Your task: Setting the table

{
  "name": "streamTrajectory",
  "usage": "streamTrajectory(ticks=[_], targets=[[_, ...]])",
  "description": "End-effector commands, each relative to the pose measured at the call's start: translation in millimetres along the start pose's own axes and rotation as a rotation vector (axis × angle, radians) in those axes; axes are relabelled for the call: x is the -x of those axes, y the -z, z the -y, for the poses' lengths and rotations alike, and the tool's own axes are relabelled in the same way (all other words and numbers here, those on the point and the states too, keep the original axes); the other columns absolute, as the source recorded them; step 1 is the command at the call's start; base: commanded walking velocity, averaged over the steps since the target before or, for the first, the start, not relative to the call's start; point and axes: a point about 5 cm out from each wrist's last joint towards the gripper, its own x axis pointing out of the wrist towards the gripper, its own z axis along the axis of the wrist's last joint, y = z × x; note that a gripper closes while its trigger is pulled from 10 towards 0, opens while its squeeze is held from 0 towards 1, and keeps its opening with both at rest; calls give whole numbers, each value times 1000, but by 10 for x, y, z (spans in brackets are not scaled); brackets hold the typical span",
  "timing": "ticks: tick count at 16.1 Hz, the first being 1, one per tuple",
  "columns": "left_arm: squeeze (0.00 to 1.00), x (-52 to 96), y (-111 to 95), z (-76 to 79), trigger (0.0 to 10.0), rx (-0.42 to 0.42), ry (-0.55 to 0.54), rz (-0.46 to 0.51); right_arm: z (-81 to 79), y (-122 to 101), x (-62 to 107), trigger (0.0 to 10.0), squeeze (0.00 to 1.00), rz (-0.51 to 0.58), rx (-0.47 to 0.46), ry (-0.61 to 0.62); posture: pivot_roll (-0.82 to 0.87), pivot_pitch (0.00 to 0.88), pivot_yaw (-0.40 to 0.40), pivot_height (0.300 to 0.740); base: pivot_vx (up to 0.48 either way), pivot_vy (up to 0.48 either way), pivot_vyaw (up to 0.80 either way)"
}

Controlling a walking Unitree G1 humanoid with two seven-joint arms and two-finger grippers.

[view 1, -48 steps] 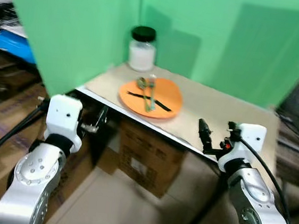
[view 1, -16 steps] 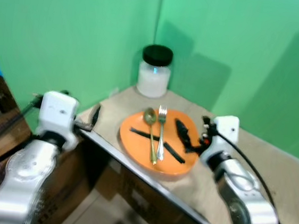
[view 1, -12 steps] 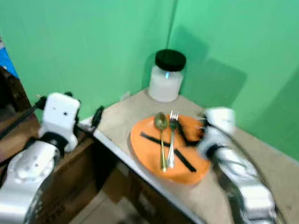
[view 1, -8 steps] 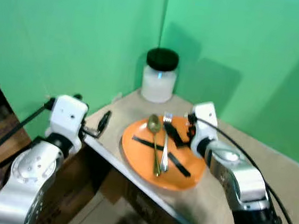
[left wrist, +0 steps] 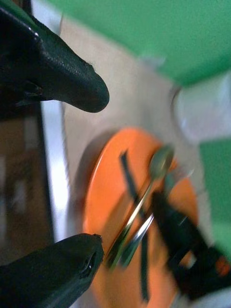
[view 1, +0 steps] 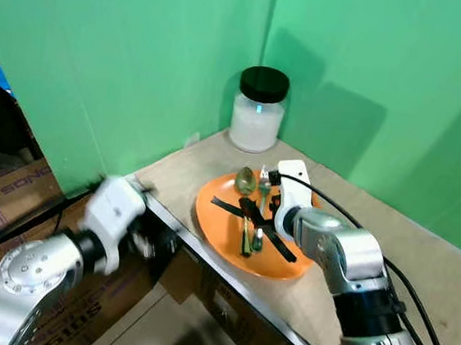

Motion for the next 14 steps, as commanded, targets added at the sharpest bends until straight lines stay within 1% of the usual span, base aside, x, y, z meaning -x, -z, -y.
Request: streamTrajectory(ticks=[1, 2, 3, 4, 5, 6, 7, 8, 9, 12, 13, 14], targets=[[0, 36, -10, 51, 10000, -7, 77, -10, 40, -65, 1, 10000, 0, 1, -37, 30, -48, 44, -35, 740, 0, 0, 0], [0, 53, -5, 59, 10000, -8, 104, -13, 45, -78, -1, 10000, 0, -4, -53, 37, -48, 44, -35, 740, 0, 0, 0], [0, 56, -5, 60, 10000, -8, 108, -13, 46, -80, 0, 10000, 0, -6, -55, 39, -48, 44, -35, 740, 0, 0, 0], [0, 71, 4, 60, 10000, -5, 124, -16, 63, -89, -9, 9804, 0, -8, -64, 51, -49, 41, -39, 740, 0, 0, 0], [0, 87, 16, 57, 10000, -3, 136, -22, 70, -86, -25, 8118, 0, -15, -70, 61, -49, 41, -39, 740, 0, 0, 0], [0, 97, 22, 55, 10000, -2, 142, -26, 61, -74, -43, 7137, 0, -25, -72, 63, -49, 41, -39, 740, 0, 0, 0], [0, 102, 22, 55, 10000, -1, 147, -26, 52, -69, -55, 6588, 0, -31, -72, 62, -50, 43, -44, 740, 0, 0, 0], [0, 108, 27, 55, 10000, 1, 149, -29, 41, -56, -74, 5765, 0, -35, -68, 65, -48, 43, -45, 740, 0, 0, 0], [0, 115, 32, 51, 10000, -1, 146, -30, 35, -41, -92, 5373, 0, -39, -63, 70, -48, 43, -45, 740, 0, 0, 0], [0, 131, 33, 34, 10000, -2, 144, -33, 44, -20, -124, 2588, 0, -46, -54, 97, -42, 44, -45, 740, 0, 0, 0], [0, 133, 33, 30, 10000, -2, 144, -33, 51, -20, -125, 1922, 0, -47, -48, 108, -42, 46, -43, 740, 0, 0, 0], [0, 136, 32, 30, 10000, -3, 146, -33, 59, -21, -125, 39, 0, -46, -48, 113, -42, 46, -43, 740, 0, 0, 0]])
